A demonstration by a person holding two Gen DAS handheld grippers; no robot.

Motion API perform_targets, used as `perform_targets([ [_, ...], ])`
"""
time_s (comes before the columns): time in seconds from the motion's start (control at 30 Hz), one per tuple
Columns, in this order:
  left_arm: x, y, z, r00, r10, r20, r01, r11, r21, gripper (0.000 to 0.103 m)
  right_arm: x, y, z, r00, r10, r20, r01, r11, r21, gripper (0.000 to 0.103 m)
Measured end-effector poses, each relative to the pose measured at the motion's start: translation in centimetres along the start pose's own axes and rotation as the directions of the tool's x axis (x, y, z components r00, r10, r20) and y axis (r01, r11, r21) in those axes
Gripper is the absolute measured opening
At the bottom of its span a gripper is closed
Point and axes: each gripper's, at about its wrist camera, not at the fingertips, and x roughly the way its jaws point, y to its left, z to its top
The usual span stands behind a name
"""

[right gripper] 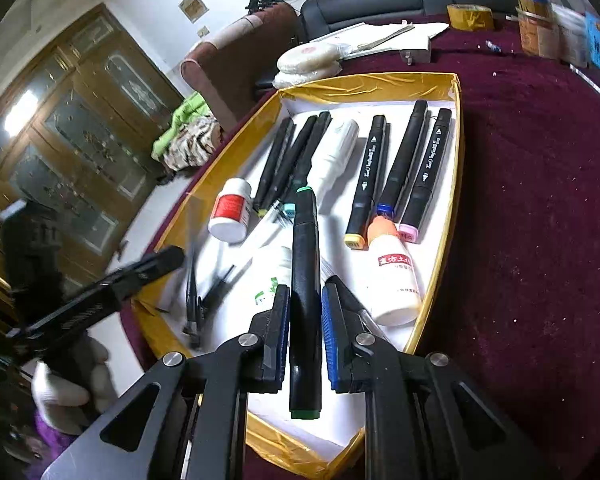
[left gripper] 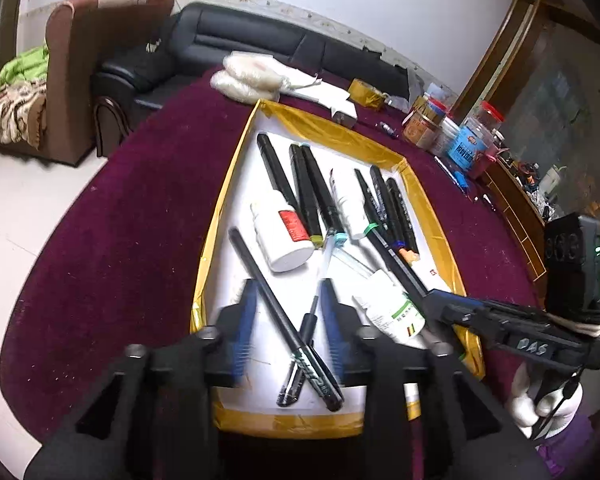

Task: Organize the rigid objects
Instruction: 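Open the left gripper to drop the black pen while the right gripper releases the marker in the tray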

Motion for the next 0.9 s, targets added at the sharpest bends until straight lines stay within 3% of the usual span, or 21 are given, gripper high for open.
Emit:
perform_targets([
  [0.17, -2.0, -1.2, -0.1, 0.997, 0.021, 0.078, -0.023, 0.999, 0.026, 0.059, 0.3, 1.1, -0.8, 0.996, -0.087, 0.018, 0.088, 0.993, -0.08, 0.017],
  [0.37, -3.7, -2.1, -0.1, 0.986, 0.043, 0.164, -0.048, 0.999, 0.024, 0.063, -0.9, 1.9, -1.2, 0.995, -0.071, 0.066, 0.079, 0.989, -0.128, 0.024],
  [0.47, -4.8, -2.5, 0.0, 0.968, 0.104, 0.23, -0.11, 0.994, 0.013, 0.065, -0.7, 2.3, -1.2, 0.997, -0.045, 0.064, 0.053, 0.989, -0.14, 0.025],
  [0.53, -6.3, -3.3, -0.2, 0.927, 0.202, 0.315, -0.214, 0.977, 0.004, 0.067, -0.4, 2.4, -1.4, 0.998, -0.027, 0.051, 0.034, 0.988, -0.149, 0.025],
  [0.57, -7.3, -4.0, -0.4, 0.887, 0.272, 0.372, -0.289, 0.957, -0.01, 0.073, -0.5, 2.5, -1.5, 0.998, -0.027, 0.052, 0.034, 0.988, -0.152, 0.025],
  [0.6, -8.4, -4.8, -0.8, 0.845, 0.321, 0.427, -0.343, 0.939, -0.027, 0.085, -0.6, 2.5, -1.7, 0.998, -0.027, 0.057, 0.035, 0.988, -0.153, 0.025],
  [0.63, -9.6, -5.7, -1.3, 0.802, 0.336, 0.493, -0.364, 0.93, -0.043, 0.091, -0.9, 2.5, -1.8, 0.998, -0.024, 0.065, 0.034, 0.987, -0.157, 0.025],
  [0.67, -10.8, -6.6, -2.0, 0.769, 0.308, 0.559, -0.344, 0.938, -0.044, 0.1, -1.1, 2.6, -1.9, 0.997, -0.024, 0.074, 0.036, 0.987, -0.159, 0.025],
  [0.73, -12.1, -7.7, -3.2, 0.716, 0.189, 0.672, -0.258, 0.966, 0.003, 0.103, -1.7, 2.8, -2.2, 0.994, -0.031, 0.104, 0.048, 0.985, -0.165, 0.026],
  [0.77, -12.0, -8.2, -3.0, 0.714, 0.14, 0.686, -0.228, 0.973, 0.039, 0.103, -2.1, 2.8, -2.3, 0.992, -0.035, 0.124, 0.055, 0.985, -0.163, 0.029],
  [0.8, -11.5, -8.6, -2.5, 0.739, 0.126, 0.662, -0.22, 0.973, 0.062, 0.103, -2.4, 2.7, -2.4, 0.989, -0.037, 0.14, 0.059, 0.986, -0.158, 0.031],
  [0.87, -9.8, -9.0, -0.8, 0.824, 0.123, 0.553, -0.204, 0.975, 0.086, 0.103, -3.0, 2.5, -2.6, 0.984, -0.05, 0.17, 0.075, 0.987, -0.145, 0.037],
  [0.9, -8.9, -8.8, -0.3, 0.858, 0.121, 0.499, -0.185, 0.98, 0.079, 0.103, -3.3, 2.4, -2.8, 0.981, -0.062, 0.183, 0.09, 0.985, -0.145, 0.039],
])
